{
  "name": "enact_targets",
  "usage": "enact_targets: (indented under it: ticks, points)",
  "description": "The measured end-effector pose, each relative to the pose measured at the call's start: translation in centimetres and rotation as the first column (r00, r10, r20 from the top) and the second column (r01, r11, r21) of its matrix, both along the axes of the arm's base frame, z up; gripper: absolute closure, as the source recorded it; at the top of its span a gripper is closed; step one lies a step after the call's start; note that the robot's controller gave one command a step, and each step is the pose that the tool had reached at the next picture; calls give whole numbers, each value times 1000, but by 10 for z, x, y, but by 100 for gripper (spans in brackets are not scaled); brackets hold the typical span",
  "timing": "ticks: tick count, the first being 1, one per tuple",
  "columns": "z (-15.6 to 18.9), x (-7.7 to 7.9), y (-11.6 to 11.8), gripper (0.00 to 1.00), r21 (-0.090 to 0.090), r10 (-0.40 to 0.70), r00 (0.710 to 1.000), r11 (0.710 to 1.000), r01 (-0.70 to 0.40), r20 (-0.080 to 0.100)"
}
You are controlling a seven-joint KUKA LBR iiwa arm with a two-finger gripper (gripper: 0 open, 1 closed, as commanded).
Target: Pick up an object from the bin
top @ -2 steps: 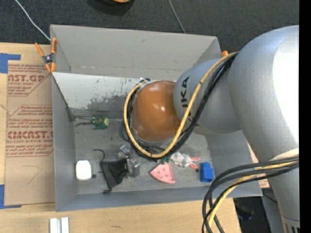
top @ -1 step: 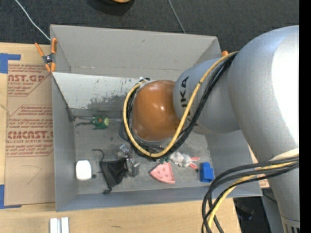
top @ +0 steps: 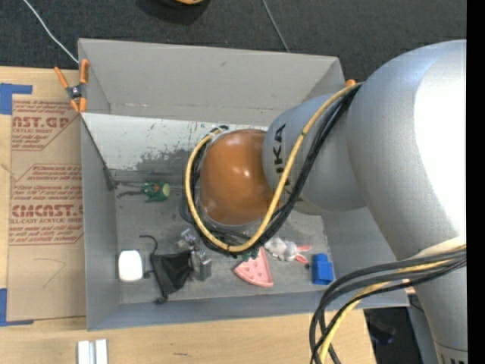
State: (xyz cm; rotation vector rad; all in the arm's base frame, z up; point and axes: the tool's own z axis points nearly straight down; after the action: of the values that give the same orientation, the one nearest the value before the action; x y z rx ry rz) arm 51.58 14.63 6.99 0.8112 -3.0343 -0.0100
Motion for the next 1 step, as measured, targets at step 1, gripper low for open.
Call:
enact_targets:
  ticks: [1]
  points:
    - [0, -8, 3, 100, 1, -21, 1000, 1000, 21, 0]
